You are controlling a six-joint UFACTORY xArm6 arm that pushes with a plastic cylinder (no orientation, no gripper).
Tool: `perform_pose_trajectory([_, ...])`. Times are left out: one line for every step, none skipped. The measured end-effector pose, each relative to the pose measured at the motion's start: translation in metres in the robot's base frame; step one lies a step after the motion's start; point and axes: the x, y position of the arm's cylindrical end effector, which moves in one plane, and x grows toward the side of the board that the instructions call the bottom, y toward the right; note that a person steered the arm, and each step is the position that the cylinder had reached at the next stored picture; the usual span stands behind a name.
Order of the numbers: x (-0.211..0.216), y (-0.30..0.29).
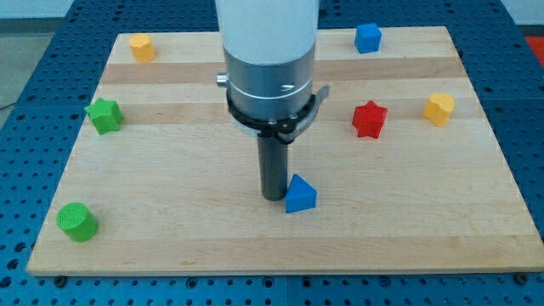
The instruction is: Arrange the triangle and red star horizontally
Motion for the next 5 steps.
perform_pose_trajectory([-0.031,-0.004])
perform_pose_trajectory([-0.043,0.035])
perform_pose_trajectory([-0.014,0.053])
perform_pose_trajectory([0.024,0.042])
perform_pose_trajectory([0.028,0.027])
